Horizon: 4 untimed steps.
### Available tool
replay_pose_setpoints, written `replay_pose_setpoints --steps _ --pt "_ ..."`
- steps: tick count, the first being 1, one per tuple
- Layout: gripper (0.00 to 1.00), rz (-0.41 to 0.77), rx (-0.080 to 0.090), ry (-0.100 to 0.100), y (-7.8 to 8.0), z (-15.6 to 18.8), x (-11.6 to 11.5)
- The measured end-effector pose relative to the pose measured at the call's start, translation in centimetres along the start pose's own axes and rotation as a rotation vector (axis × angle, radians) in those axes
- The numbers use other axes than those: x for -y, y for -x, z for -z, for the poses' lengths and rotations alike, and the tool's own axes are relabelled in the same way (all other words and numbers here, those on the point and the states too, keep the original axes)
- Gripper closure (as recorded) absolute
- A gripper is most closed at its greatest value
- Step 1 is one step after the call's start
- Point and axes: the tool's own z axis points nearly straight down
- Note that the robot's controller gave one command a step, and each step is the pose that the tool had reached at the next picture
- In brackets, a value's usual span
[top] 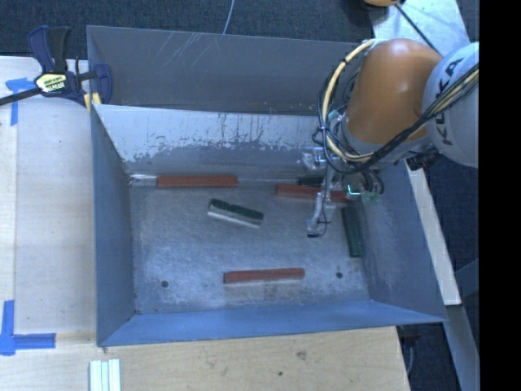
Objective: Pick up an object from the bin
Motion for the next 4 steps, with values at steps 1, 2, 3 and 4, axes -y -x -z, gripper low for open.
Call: replay_pose_setpoints --steps 1,2,3,4 --pt "0.00 0.001 0.008 -0.001 0.2 0.5 0.0" --pt "1.00 -0.085 0.013 0.000 3.6 -9.3 -0.1" --pt "1.00 -0.084 0.013 0.000 3.6 -9.3 -0.1" --pt "1.00 -0.092 0.000 0.001 0.1 0.8 0.3"
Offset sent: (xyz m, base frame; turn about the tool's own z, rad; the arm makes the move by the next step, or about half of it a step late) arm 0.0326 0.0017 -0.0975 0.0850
